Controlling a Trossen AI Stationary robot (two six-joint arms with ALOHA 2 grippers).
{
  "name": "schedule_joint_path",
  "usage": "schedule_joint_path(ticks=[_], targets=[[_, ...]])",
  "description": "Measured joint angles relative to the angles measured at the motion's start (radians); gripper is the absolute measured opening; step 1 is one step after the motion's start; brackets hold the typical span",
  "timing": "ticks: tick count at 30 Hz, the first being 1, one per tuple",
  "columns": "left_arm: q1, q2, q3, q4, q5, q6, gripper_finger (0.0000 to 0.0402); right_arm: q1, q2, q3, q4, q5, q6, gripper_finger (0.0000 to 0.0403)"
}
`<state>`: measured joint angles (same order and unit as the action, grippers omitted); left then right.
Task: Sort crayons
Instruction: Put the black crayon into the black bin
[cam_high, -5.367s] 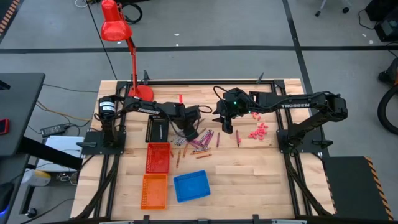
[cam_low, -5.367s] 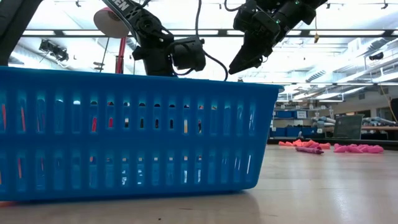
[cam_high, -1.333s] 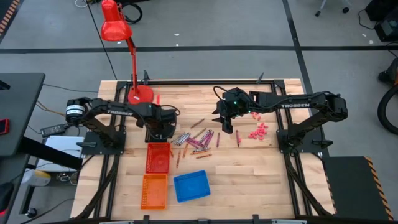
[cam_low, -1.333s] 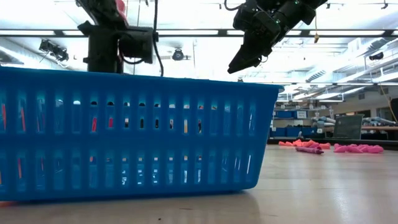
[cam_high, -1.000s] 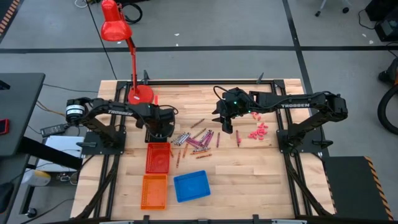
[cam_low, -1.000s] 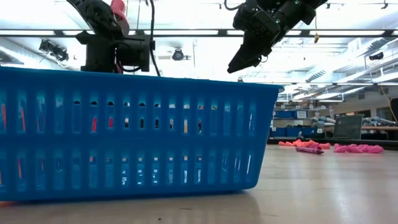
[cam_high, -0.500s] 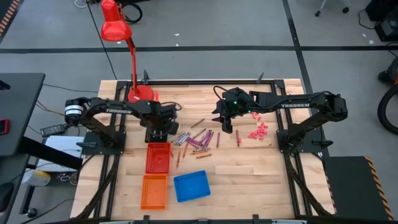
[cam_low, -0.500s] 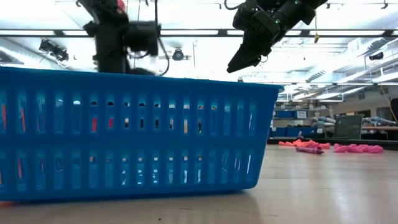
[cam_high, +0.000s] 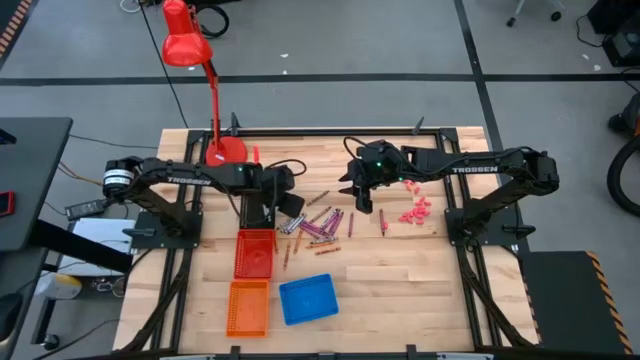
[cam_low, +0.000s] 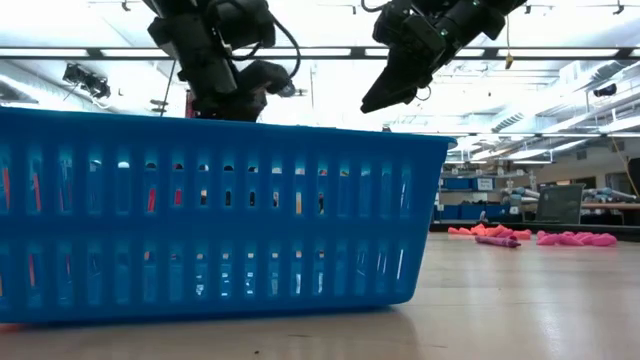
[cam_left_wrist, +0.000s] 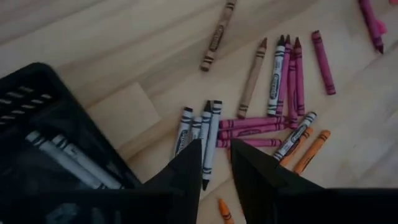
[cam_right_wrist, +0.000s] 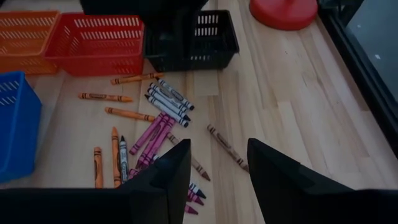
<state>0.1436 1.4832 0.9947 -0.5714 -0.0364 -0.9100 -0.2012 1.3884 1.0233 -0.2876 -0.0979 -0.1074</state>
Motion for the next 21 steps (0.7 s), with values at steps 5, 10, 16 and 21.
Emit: schedule_joint_path(ticks=[5, 10, 16, 21], targets=[[-0.003, 0.062, 0.014, 0.058, 0.005, 0.059, 0.0075, 0.000, 0.000, 0.000, 0.027, 0.000, 0.000, 0.0162], [-0.006, 0.147, 0.072, 0.047, 0.005, 0.101, 0.0074, 0.000, 0.000, 0.001, 0.018, 0.000, 0.006, 0.0162], [-0.007, 0.268, 0.190, -0.095, 0.007, 0.221, 0.0074, 0.001, 0.000, 0.002, 0.013, 0.000, 0.010, 0.0162], [-0.007, 0.351, 0.245, -0.165, 0.007, 0.296, 0.0078, 0.002, 0.000, 0.002, 0.006, -0.001, 0.035, 0.0162]])
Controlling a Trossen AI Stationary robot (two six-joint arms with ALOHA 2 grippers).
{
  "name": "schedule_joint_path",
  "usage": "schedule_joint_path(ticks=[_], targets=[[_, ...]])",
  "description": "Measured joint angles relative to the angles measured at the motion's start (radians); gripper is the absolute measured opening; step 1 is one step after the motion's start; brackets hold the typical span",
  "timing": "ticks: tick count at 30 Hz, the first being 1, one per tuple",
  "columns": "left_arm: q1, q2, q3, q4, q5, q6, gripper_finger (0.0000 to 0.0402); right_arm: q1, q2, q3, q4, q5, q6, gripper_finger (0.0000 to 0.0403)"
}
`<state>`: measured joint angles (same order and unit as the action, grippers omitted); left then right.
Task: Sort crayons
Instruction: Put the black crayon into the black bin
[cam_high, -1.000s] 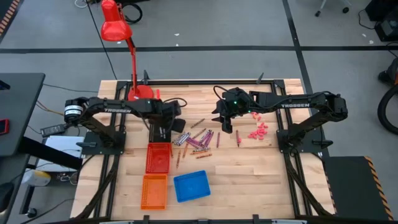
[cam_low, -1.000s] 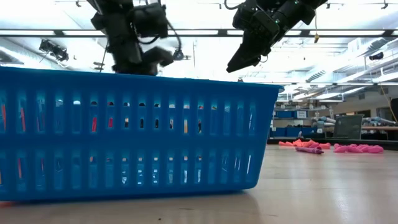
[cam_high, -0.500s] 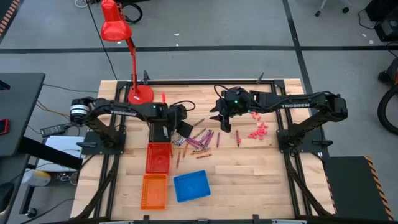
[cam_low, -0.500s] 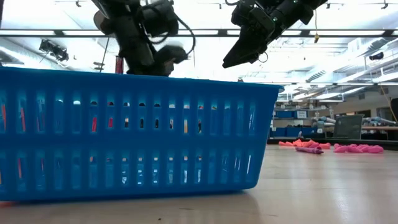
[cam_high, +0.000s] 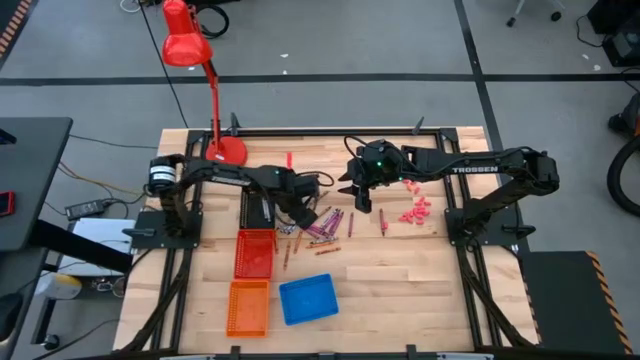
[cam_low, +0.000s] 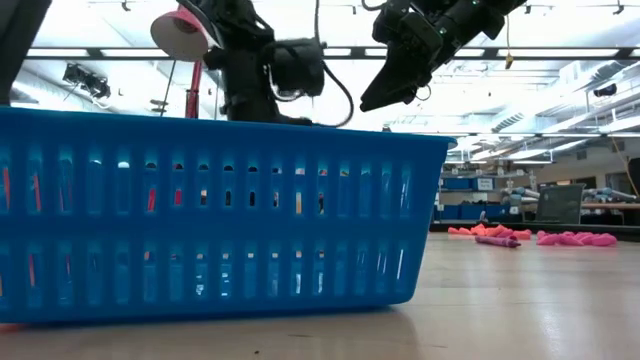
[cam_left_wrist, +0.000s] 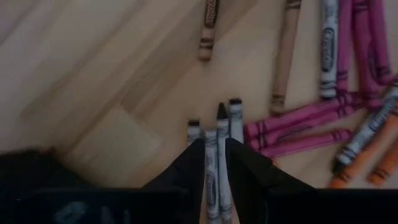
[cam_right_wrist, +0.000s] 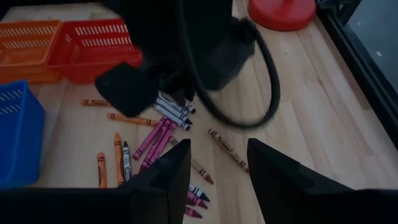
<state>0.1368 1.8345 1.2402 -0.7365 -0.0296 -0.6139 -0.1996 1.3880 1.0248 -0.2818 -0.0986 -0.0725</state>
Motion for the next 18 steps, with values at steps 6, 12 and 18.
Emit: schedule_joint_path(ticks=[6, 12, 18], targets=[[0.000, 0.056, 0.016, -0.060, 0.000, 0.075, 0.0116, 0.001, 0.000, 0.000, -0.002, 0.000, 0.002, 0.0162], [0.000, 0.065, 0.016, -0.082, -0.013, 0.106, 0.0129, 0.001, 0.000, 0.000, -0.005, 0.000, 0.002, 0.0162], [0.000, 0.065, 0.015, -0.107, -0.019, 0.113, 0.0130, 0.001, 0.000, 0.000, -0.005, 0.000, 0.003, 0.0162]])
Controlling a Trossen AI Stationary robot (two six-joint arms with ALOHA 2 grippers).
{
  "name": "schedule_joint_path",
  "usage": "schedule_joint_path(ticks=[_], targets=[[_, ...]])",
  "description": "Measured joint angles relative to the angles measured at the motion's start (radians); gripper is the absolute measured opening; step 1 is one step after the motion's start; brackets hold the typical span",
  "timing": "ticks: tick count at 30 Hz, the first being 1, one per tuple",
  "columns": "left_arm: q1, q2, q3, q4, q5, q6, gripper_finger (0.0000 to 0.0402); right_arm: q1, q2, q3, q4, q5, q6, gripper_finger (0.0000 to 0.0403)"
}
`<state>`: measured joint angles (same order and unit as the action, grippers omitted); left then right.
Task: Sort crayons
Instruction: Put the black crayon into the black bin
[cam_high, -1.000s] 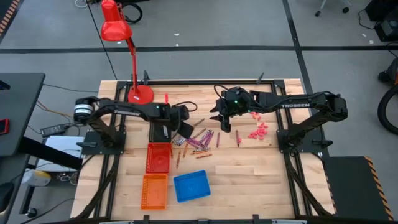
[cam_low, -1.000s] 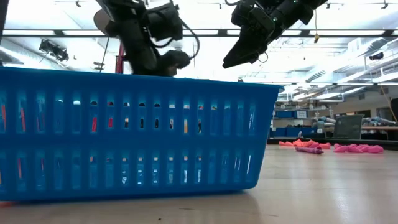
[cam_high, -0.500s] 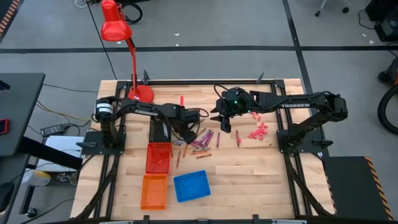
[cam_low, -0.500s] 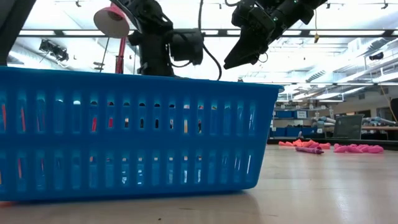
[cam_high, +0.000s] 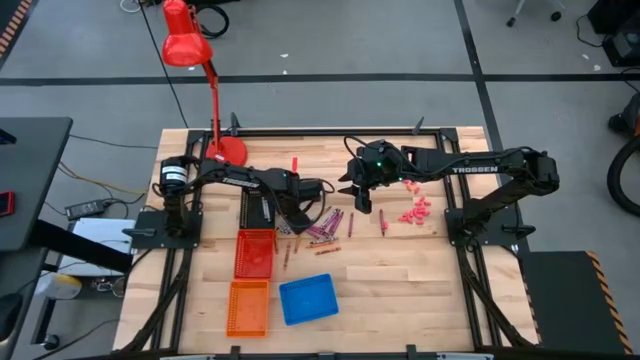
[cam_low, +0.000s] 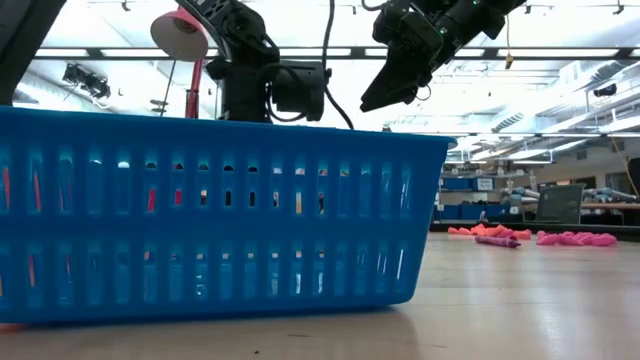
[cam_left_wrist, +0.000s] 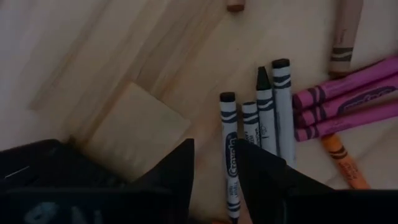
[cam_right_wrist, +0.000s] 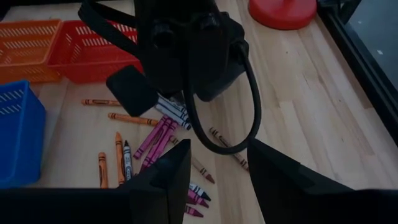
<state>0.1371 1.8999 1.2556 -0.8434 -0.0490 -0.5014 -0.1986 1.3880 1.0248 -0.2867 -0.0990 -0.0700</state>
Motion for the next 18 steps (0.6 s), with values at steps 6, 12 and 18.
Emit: schedule_joint_path(ticks=[6, 12, 18], targets=[[0.000, 0.000, 0.000, 0.001, -0.002, 0.049, 0.0130, 0.000, 0.000, 0.000, 0.000, 0.000, 0.000, 0.0162], [-0.011, 0.015, -0.002, 0.008, 0.001, 0.076, 0.0130, 0.000, 0.000, 0.000, 0.000, 0.000, 0.000, 0.0162], [-0.019, 0.019, -0.002, -0.004, 0.007, 0.076, 0.0130, 0.000, 0.000, 0.000, 0.001, 0.000, 0.003, 0.0162]])
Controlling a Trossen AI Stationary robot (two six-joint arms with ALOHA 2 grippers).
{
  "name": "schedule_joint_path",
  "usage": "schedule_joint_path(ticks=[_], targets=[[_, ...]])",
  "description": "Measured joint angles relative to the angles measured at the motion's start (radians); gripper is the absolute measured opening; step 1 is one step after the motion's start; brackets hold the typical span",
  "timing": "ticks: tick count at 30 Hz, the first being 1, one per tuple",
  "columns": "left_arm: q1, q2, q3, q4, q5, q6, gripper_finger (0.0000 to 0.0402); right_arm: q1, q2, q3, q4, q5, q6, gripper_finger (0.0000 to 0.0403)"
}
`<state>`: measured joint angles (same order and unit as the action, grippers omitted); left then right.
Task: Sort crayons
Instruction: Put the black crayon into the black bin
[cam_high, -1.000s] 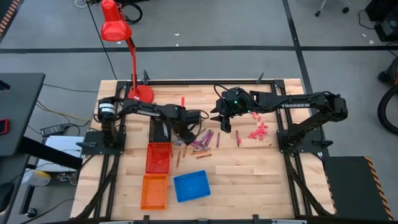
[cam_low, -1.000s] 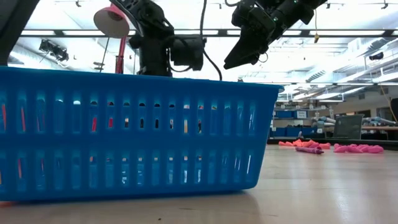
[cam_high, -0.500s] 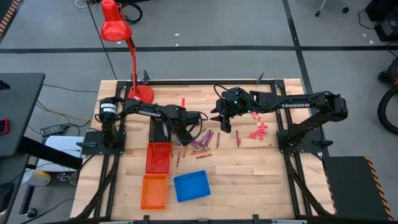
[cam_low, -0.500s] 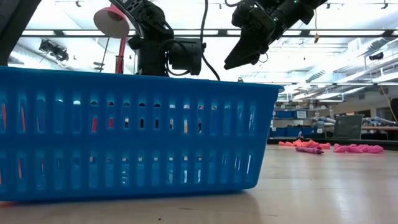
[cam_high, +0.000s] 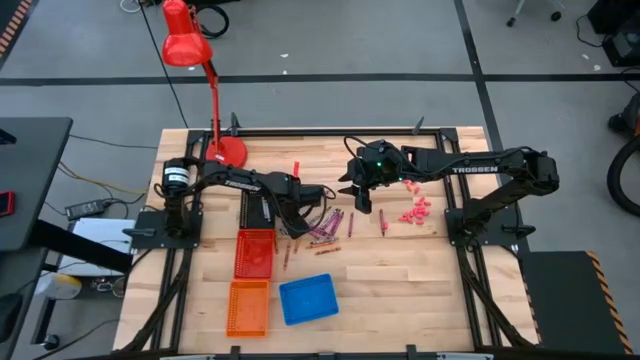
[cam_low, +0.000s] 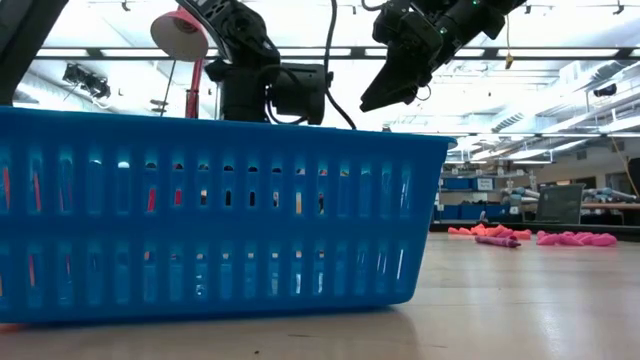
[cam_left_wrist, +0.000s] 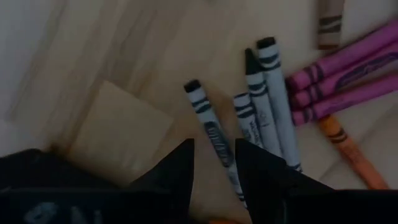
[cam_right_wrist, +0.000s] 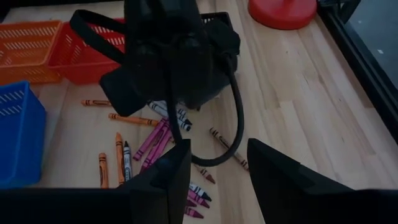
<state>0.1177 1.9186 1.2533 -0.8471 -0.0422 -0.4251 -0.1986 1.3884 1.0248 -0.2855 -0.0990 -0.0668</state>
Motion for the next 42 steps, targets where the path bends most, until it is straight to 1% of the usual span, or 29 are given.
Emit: schedule_joint_path(ticks=[4, 7, 23, 28, 38, 42], targets=[[0.001, 0.000, 0.000, -0.010, 0.001, -0.005, 0.0128, 0.000, 0.000, 0.000, 0.000, 0.000, 0.012, 0.0162], [0.000, 0.000, 0.000, -0.011, 0.010, -0.005, 0.0118, 0.000, 0.000, 0.000, 0.001, 0.000, 0.011, 0.0162], [-0.003, -0.003, 0.000, -0.009, 0.013, 0.009, 0.0007, 0.000, 0.000, 0.000, 0.008, 0.000, 0.002, 0.0162], [-0.004, -0.003, 0.000, 0.020, 0.002, -0.006, 0.0006, 0.000, 0.000, 0.000, 0.008, 0.000, 0.004, 0.0162], [-0.004, -0.008, 0.000, 0.016, -0.002, -0.020, 0.0005, 0.000, 0.000, 0.000, 0.007, 0.000, 0.004, 0.0162], [-0.003, -0.030, -0.001, 0.005, -0.006, -0.053, 0.0005, 0.000, 0.000, 0.000, 0.007, 0.000, 0.007, 0.0162]])
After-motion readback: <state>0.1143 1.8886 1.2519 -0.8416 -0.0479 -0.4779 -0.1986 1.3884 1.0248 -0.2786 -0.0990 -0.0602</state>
